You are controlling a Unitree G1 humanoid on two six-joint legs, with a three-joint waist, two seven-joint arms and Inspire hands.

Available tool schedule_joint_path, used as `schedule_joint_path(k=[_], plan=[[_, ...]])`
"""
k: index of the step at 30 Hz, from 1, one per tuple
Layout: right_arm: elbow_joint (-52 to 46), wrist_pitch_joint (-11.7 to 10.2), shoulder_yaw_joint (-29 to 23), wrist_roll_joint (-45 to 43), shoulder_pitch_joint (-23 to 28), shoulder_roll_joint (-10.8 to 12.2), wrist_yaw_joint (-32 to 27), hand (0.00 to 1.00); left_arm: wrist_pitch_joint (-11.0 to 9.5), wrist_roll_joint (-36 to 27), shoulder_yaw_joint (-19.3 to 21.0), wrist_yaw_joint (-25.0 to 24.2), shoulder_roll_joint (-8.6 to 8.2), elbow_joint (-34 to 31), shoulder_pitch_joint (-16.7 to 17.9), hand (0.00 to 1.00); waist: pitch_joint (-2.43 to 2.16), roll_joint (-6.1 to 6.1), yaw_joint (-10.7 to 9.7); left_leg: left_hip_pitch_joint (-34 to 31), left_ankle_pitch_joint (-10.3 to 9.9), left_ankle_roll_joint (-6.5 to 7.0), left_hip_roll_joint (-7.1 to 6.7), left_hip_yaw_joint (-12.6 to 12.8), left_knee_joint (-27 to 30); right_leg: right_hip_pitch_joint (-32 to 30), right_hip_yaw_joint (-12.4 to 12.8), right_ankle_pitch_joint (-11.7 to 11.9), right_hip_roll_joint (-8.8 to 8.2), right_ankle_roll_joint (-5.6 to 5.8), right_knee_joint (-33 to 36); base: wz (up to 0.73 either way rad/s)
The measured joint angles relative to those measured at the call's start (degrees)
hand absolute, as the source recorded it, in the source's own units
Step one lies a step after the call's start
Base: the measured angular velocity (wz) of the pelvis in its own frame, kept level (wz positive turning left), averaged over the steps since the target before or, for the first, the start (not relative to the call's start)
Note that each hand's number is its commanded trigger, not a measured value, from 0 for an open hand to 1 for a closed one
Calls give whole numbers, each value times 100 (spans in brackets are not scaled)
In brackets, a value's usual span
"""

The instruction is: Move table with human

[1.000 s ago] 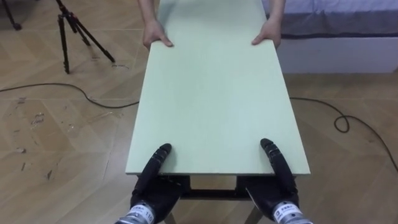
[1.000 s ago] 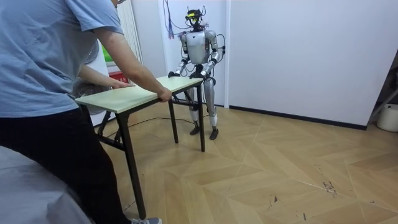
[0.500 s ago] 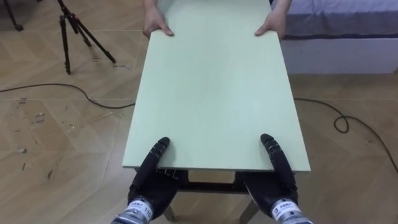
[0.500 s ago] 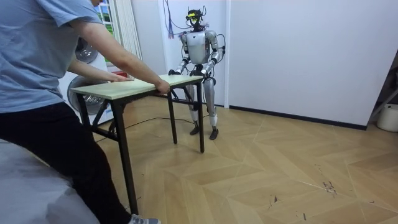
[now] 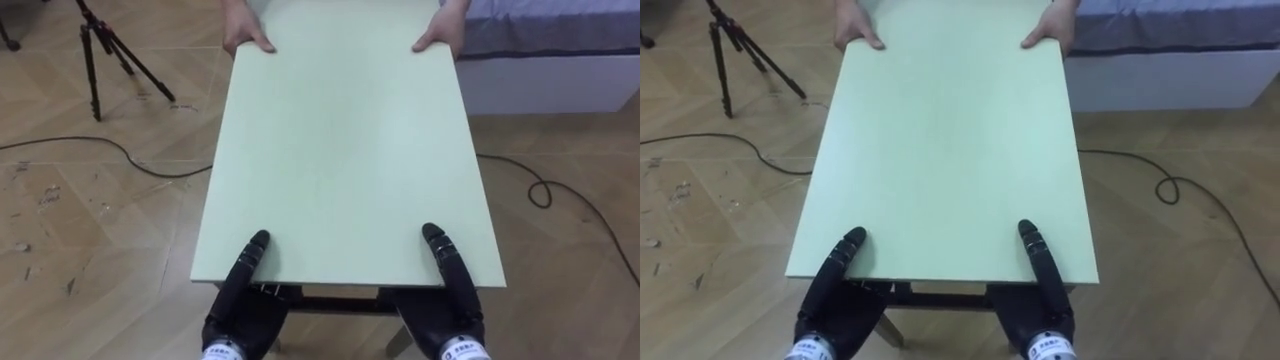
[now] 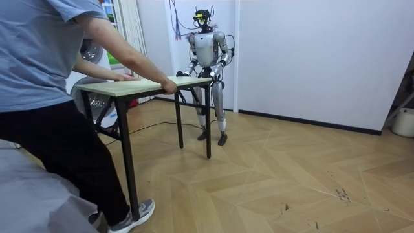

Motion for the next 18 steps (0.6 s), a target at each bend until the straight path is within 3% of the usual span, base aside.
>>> schedule_joint_path(k=[11,14,16,18], plan=[[-45,-186,63,-66,-4,-59,-9,100,-252,9,-219,-112,-10,-2,59,100,-1,-30,-5,-286,-4,-5,20,-2,277,-176,-32,-1,-13,-2,123,2],[-55,-196,65,-58,-3,-56,-7,100,-318,3,-247,-114,-53,-2,56,100,2,-64,28,-580,-36,-55,95,-3,793,-326,-54,-17,5,-34,338,-2],[-55,-252,117,-59,-4,-91,-7,100,-380,-39,-315,-114,-15,0,52,100,10,-94,124,-869,-41,-63,151,-6,1392,-439,-43,-64,8,-112,475,-16],[-56,-311,173,-56,-32,-138,-6,100,-458,-46,-338,-114,-48,23,54,100,14,-59,192,-1330,-36,-69,322,-59,2226,-528,-92,-102,112,-248,505,-16]])
